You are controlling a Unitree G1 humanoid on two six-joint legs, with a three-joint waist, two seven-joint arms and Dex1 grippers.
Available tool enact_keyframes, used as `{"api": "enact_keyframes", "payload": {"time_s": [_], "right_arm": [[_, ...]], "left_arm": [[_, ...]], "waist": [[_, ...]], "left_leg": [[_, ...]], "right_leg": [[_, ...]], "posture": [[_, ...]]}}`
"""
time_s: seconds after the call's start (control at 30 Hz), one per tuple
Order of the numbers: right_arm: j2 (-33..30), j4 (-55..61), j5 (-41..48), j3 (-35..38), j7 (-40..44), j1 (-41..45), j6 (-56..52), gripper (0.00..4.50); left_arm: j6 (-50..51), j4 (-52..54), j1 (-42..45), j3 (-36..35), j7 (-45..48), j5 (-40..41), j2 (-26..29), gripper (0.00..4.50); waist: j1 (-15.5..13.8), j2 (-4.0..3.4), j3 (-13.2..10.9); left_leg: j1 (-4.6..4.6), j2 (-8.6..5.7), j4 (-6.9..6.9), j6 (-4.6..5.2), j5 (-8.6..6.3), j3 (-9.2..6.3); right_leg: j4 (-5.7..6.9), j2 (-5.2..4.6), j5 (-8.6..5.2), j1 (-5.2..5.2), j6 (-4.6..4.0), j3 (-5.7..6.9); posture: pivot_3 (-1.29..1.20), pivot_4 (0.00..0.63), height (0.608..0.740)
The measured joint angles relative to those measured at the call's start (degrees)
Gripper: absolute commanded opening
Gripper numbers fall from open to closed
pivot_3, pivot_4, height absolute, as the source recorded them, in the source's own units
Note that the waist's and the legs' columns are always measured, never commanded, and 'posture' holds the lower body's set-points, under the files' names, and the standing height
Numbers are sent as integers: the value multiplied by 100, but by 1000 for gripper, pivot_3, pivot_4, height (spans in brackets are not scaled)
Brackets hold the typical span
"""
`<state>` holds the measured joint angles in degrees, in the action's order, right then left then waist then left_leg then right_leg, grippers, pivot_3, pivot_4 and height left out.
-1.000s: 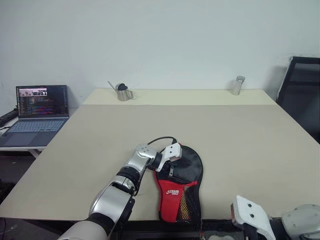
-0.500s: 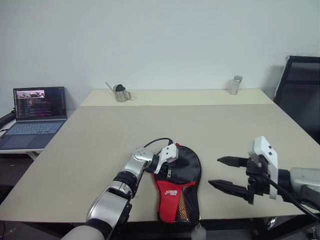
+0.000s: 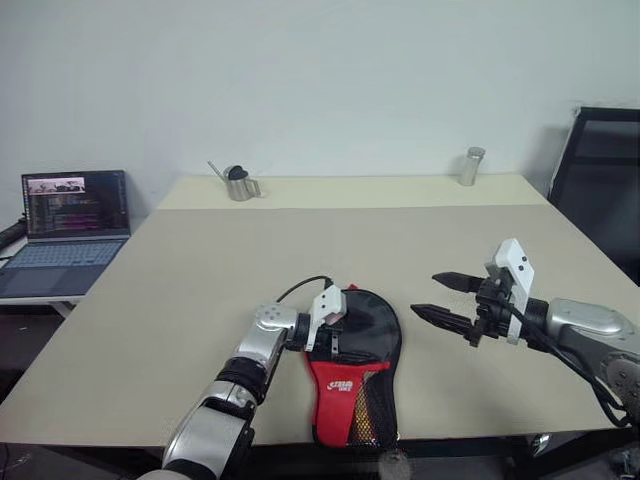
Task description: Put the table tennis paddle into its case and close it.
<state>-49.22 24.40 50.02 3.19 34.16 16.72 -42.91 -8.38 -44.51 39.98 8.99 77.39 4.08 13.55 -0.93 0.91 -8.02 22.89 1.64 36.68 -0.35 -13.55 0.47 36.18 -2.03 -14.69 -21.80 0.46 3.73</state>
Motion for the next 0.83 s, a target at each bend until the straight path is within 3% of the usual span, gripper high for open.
{"api": "enact_keyframes", "payload": {"time_s": [0.17,0.37,0.53,0.83], "right_arm": [[30,-598,-332,-11,648,98,144,4456],[100,-1845,-1103,-69,1337,549,730,4456],[286,-2928,-1732,-138,1643,893,1230,4456],[771,-4227,-2488,-234,1971,1896,1952,4456]], "left_arm": [[1056,1473,-576,-163,-66,369,610,4500],[2329,3023,-851,-980,-1077,1020,956,4500],[2653,3827,-1472,-1466,-1796,1101,1540,4500],[3221,4810,-2145,-1609,-2564,1228,1680,4500]], "waist": [[84,20,-134],[73,30,-249],[117,27,-265],[95,24,-284]], "left_leg": [[18,-2,7,0,0,28],[20,3,22,-2,2,14],[16,4,15,-6,-1,38],[15,3,18,-7,0,47]], "right_leg": [[66,5,-5,-56,-7,-33],[80,5,-9,-57,-11,-22],[79,3,-10,-63,-9,-47],[83,-1,-9,-65,-10,-57]], "posture": [[0,150,740],[0,150,740],[0,150,740],[0,150,740]]}}
